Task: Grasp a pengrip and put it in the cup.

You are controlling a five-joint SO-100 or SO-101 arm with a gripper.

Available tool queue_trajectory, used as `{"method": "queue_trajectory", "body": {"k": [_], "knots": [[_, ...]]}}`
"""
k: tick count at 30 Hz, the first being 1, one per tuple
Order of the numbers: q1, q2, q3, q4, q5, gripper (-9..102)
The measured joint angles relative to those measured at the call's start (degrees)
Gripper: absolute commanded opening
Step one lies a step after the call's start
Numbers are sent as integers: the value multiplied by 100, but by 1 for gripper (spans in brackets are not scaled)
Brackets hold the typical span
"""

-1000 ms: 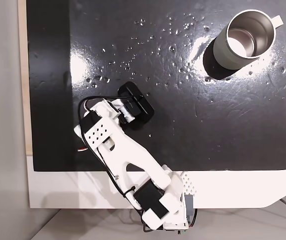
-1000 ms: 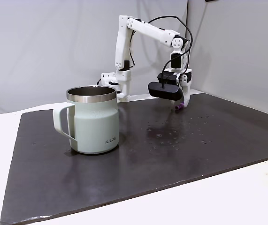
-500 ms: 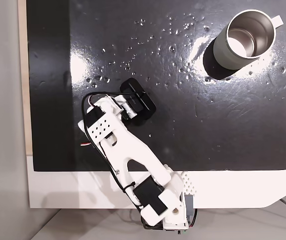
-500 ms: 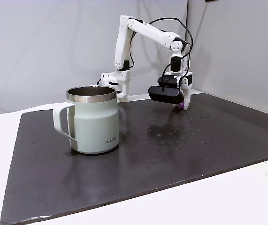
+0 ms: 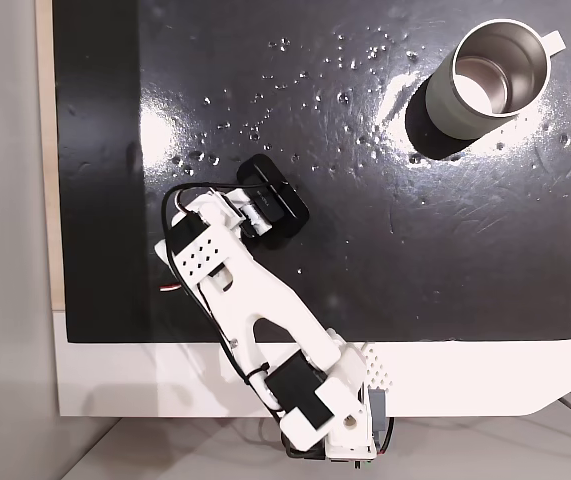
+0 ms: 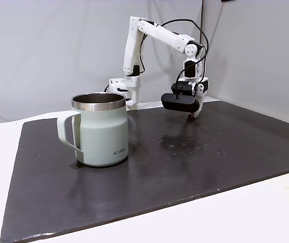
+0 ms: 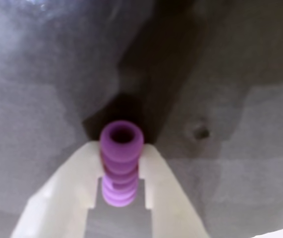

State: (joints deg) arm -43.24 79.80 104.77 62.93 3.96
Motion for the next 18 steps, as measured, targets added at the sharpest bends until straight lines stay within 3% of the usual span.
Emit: {"method": "queue_trajectory", "body": {"k": [9, 18], "knots": [[141, 158, 18, 44, 0, 0], [817, 1011, -369, 800, -53, 0]]}}
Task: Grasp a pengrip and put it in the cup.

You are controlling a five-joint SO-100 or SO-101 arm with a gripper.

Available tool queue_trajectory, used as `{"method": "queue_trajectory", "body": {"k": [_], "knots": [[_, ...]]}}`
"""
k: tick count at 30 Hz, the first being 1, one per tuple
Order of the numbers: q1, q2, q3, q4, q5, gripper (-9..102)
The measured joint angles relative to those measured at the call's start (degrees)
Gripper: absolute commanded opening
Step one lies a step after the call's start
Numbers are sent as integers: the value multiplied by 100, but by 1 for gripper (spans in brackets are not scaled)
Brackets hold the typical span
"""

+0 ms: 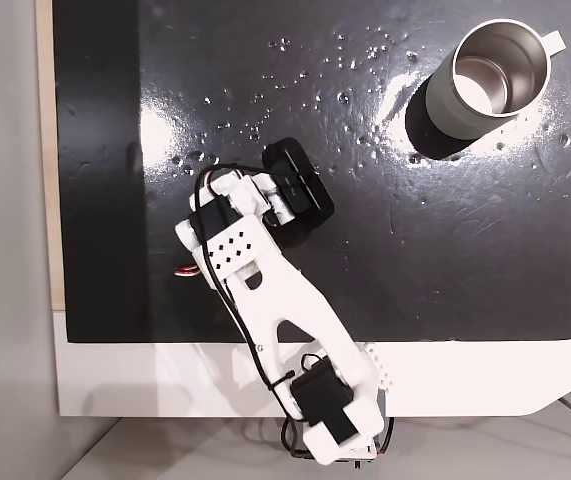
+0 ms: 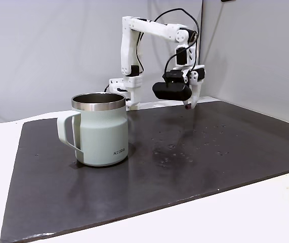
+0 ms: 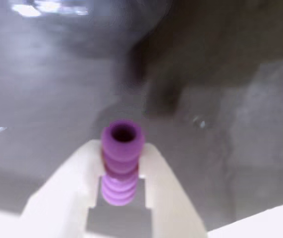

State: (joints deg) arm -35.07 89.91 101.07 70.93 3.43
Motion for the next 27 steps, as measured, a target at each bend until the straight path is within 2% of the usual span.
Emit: {"method": "queue_trajectory", "body": {"k": [14, 19, 27], "knots": [[668, 1591, -870, 1714, -281, 0], [1397, 2250, -870, 2074, -668, 0], [3155, 2681, -870, 2101, -1784, 0]]}}
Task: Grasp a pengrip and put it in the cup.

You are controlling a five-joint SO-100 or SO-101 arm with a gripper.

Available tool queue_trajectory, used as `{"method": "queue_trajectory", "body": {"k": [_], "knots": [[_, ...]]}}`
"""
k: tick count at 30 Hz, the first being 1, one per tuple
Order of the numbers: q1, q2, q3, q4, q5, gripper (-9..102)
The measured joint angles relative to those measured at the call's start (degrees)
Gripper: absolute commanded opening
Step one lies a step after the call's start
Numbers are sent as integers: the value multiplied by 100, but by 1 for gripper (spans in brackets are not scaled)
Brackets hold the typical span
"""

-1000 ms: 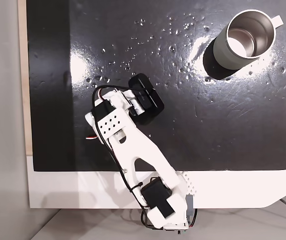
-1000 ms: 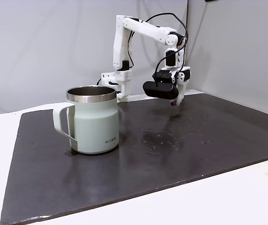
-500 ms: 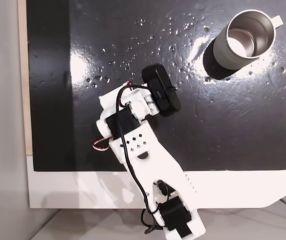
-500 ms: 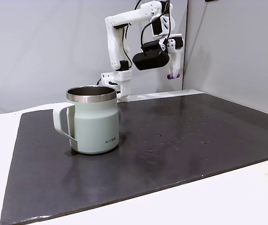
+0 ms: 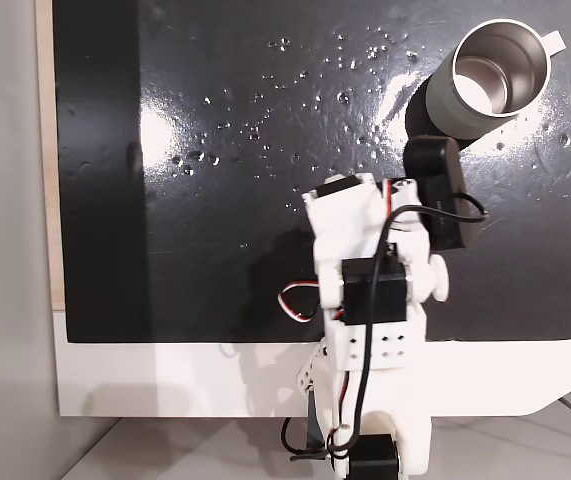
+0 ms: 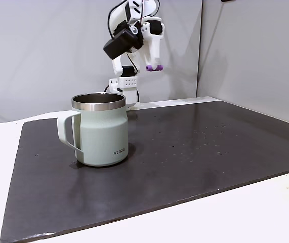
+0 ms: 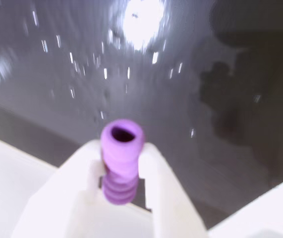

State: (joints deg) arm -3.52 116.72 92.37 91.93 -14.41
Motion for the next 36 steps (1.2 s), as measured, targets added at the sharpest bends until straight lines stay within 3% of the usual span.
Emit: {"method": "queue_trajectory", "body": {"k": [8, 16, 36], "knots": [[1573, -97, -88, -448, -984, 0], [2320, -888, -861, -976, -1116, 0], [2566, -2461, -2654, -2338, -149, 0]]}}
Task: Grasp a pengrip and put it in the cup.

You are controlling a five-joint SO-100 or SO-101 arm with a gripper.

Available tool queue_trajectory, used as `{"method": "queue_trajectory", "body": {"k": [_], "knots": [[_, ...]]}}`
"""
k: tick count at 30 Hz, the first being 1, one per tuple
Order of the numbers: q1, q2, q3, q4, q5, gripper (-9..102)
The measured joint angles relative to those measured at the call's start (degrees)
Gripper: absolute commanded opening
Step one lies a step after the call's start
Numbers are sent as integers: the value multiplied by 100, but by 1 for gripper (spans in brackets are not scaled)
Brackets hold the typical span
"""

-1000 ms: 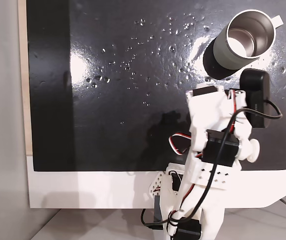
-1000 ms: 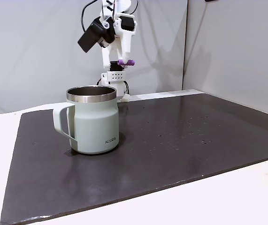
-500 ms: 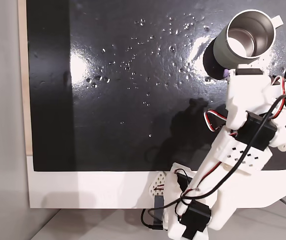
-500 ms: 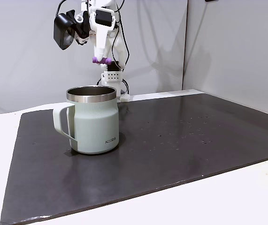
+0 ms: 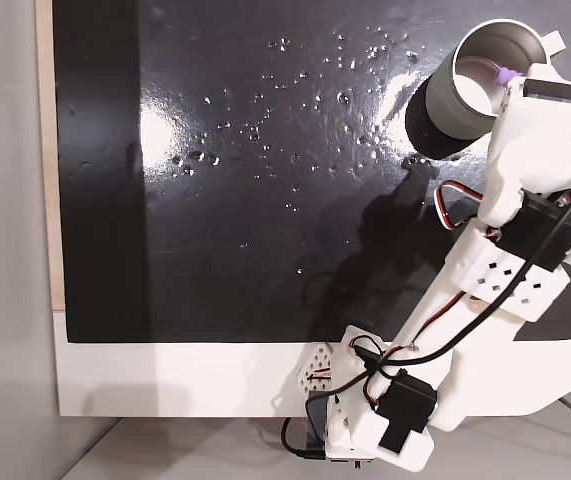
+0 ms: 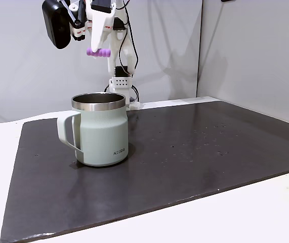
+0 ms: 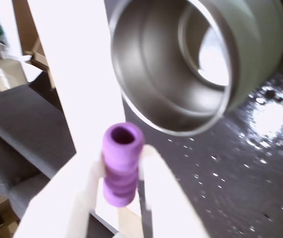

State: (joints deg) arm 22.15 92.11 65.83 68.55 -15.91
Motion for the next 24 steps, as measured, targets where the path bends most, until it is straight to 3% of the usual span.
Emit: {"method": "queue_trajectory", "body": {"k": [8, 17, 24], "knots": [[132, -281, -79, -773, 0, 0], [132, -299, -79, -835, -18, 0], [88, -299, -79, -817, -53, 22]]}}
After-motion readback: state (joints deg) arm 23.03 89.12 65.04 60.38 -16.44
